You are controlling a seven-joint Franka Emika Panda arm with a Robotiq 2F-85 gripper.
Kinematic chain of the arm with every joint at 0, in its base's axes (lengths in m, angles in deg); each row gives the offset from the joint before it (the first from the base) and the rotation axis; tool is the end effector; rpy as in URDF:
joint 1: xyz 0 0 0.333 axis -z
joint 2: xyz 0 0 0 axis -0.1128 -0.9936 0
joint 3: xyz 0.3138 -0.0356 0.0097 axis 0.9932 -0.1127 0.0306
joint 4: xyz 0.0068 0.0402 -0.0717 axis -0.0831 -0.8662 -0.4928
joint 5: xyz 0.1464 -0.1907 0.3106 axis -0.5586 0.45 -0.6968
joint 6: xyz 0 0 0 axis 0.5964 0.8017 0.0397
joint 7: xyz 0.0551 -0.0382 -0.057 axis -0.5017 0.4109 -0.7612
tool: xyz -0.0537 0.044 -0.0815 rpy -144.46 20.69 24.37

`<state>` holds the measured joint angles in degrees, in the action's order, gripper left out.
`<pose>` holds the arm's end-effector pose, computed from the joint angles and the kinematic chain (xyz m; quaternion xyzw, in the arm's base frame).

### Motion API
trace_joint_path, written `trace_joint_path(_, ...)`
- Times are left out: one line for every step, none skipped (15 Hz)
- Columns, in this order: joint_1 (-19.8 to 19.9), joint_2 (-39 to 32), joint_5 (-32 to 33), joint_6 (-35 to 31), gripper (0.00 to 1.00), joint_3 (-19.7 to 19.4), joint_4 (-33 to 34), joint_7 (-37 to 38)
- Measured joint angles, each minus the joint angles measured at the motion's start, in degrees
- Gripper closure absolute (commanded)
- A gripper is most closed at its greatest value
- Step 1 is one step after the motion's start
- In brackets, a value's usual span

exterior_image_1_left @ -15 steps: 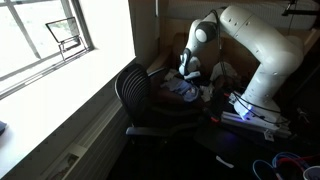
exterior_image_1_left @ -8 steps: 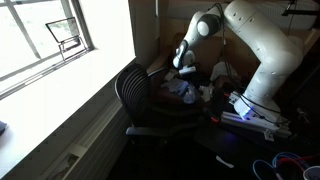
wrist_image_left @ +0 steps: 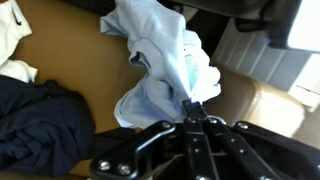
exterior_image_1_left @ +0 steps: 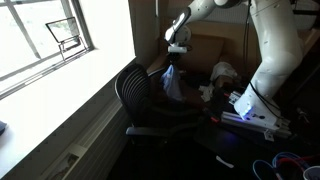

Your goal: Put the blue t shirt on the backrest of the chair

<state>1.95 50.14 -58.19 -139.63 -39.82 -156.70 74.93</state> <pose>0.6128 -0.2042 0.1717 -0.8963 0.4412 -0.0215 0.0378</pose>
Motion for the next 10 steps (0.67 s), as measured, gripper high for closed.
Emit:
trace_joint_path(0.05,2.91,-2.06,0.37,1.00,0.90,-0.76,0.46)
trace_joint_path(0.09,5.87,-4.23,0.47,1.00,1.83,-1.49,0.63)
trace_joint_path(0.19,8.72,-6.38,0.32,1.00,2.80,-2.23,0.52)
trace_joint_path(0.28,11.63,-7.70,0.54,0.99,3.69,-3.29,-0.28)
trace_joint_path(0.26,14.12,-7.84,1.49,0.99,4.06,-4.77,-0.94)
trace_joint_path(0.23,15.74,-7.82,1.94,0.99,4.10,-6.40,-1.35)
trace_joint_path(0.30,16.50,-7.82,1.95,0.99,4.09,-7.60,-1.72)
trace_joint_path(0.42,16.58,-7.82,1.94,1.00,4.08,-8.25,-2.07)
trace_joint_path(0.49,16.52,-7.82,1.93,1.00,4.08,-8.65,-2.29)
trace_joint_path(0.47,16.41,-7.81,1.89,1.00,4.06,-8.73,-2.27)
